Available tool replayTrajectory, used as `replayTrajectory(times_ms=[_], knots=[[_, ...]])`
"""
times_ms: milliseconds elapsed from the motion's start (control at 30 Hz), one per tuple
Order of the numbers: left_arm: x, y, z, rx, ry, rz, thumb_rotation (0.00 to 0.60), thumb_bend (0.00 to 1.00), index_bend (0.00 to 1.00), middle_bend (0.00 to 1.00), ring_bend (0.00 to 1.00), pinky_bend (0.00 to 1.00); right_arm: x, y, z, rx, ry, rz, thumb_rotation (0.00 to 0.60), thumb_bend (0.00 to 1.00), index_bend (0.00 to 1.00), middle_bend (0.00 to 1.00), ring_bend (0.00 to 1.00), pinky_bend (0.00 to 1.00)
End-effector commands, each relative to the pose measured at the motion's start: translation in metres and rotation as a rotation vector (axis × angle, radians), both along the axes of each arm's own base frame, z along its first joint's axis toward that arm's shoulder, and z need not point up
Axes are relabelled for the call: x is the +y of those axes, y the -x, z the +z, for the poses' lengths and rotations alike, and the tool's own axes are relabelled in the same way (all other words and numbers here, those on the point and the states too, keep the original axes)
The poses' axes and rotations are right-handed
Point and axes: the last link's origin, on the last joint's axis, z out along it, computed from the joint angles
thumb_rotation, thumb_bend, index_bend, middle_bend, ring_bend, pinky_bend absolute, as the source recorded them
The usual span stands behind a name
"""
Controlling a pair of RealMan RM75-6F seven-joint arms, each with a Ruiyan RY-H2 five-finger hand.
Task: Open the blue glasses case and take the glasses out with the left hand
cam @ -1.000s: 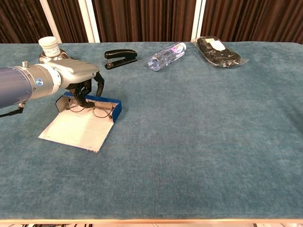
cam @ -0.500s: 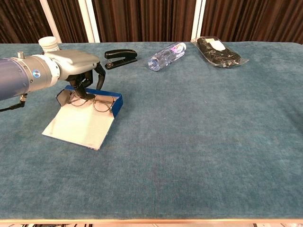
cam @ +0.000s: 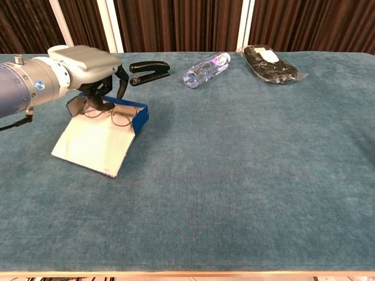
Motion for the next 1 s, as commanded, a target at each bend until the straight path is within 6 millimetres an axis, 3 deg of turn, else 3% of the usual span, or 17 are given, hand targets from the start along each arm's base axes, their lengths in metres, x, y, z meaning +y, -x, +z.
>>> replayTrajectory(times_ms=[33, 500, 1000], knots=[[-0.005, 0.001, -0.002, 0.032, -0.031, -0.046, 0.600, 0.39, 0.56, 0.89, 0.80, 0.87, 0.000, 0.000, 0.000, -0.001, 0.000, 0.001, 0.600, 0.14, 0.00, 0.00, 0.00, 0.23], [-0.011, 0.012, -0.006, 0.177, -0.208, -0.324, 0.600, 0.45, 0.57, 0.92, 0.83, 0.90, 0.000, 0.000, 0.000, -0.010, 0.001, -0.002, 0.600, 0.14, 0.00, 0.00, 0.00, 0.23], [-0.012, 0.025, -0.014, 0.146, -0.220, -0.312, 0.600, 0.47, 0.57, 0.92, 0.84, 0.91, -0.001, -0.001, 0.001, -0.013, 0.002, -0.003, 0.600, 0.14, 0.00, 0.00, 0.00, 0.23]])
